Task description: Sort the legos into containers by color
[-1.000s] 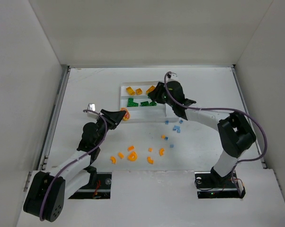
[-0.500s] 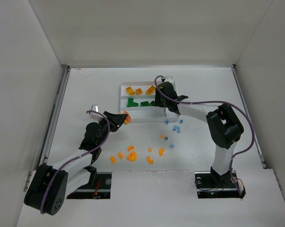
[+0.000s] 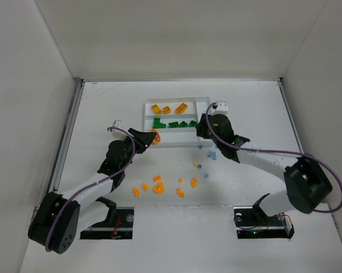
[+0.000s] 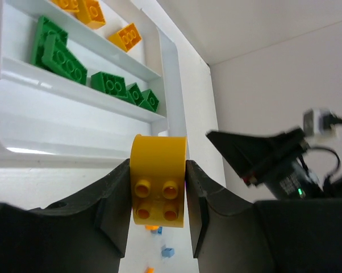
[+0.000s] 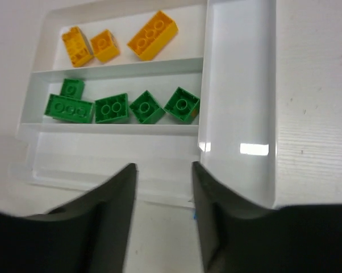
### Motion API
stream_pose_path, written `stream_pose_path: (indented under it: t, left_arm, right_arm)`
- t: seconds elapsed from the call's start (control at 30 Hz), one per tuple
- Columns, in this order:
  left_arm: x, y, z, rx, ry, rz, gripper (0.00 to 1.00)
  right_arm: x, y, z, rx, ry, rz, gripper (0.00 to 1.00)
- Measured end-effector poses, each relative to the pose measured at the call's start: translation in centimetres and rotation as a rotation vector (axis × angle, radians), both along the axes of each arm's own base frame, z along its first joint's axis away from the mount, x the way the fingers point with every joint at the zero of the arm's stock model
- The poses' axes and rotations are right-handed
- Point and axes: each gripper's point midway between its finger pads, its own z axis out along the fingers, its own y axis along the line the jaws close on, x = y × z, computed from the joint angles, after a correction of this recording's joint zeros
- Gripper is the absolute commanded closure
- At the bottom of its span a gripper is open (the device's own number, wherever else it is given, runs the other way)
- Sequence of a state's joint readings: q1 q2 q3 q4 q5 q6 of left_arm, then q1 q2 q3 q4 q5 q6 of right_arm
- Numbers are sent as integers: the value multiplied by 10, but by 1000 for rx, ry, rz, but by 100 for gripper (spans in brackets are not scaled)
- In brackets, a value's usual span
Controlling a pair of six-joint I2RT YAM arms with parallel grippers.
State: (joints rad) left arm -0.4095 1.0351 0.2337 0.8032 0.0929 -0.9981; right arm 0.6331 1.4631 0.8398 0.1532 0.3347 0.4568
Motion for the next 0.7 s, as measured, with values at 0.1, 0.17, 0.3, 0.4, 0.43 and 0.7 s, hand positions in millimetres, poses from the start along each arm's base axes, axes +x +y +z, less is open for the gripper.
stream_pose_path:
  t: [0.1,0.17,0.3,0.4,0.43,0.7]
  left_arm:
    - [20,-14,14,26,13,21,88]
    - [39,-25,21,55,21,43,88]
    - [84,-42,22,125,55,91,88]
    - [119,-47,11,179,93,139,88]
    - [130,-47,6,197,107,155,87]
    - [192,-34,-43,287,230,254,83]
  right_arm:
    - [-16,-6,17,81,-67,-9,70]
    - [-22,-10,16,115,-79,-19,70]
    - [-31,-15,-6,130,-44,-36,58]
    - [-33,-16,-9,143,-45,-39,54]
    - [-33,-15,-8,149,-49,-37,54]
    - [-32,-8,5,192,-81,-26,49]
